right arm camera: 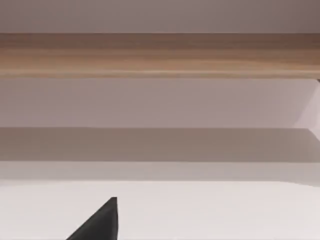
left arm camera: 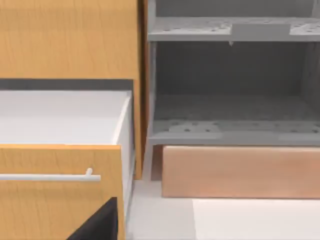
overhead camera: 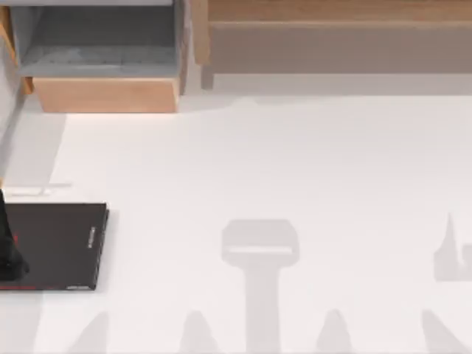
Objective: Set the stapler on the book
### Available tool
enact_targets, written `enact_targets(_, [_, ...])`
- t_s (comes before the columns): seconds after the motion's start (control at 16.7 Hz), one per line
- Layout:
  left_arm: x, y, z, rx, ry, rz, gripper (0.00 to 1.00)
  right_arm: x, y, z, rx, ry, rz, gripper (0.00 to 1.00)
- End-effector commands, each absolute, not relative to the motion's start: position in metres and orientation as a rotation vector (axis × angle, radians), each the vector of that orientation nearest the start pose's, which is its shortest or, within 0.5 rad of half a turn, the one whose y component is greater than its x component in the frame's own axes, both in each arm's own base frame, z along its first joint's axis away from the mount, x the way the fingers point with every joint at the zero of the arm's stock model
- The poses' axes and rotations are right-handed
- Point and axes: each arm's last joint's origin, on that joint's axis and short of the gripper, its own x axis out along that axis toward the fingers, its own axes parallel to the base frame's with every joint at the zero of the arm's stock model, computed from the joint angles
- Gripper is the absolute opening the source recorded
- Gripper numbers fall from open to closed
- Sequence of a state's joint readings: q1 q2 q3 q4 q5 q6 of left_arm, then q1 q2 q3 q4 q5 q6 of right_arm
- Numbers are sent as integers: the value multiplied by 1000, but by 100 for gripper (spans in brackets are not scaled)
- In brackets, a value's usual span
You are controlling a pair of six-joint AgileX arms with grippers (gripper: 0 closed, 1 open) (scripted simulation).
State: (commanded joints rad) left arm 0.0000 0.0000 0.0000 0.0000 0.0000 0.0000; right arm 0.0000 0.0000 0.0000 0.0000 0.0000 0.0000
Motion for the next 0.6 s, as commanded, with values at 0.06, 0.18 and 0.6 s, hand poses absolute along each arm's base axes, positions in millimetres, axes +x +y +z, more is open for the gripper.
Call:
enact_targets(0.06, [106,-1,160,0,0,0,100,106,-1,160,0,0,0,100])
enact_targets(0.18, [106,-1,162,-1,6,2,100,106,-1,160,0,0,0,100])
enact_targets(0.6, [120,7,228,-28,220,79,100,106,-1,160,0,0,0,100])
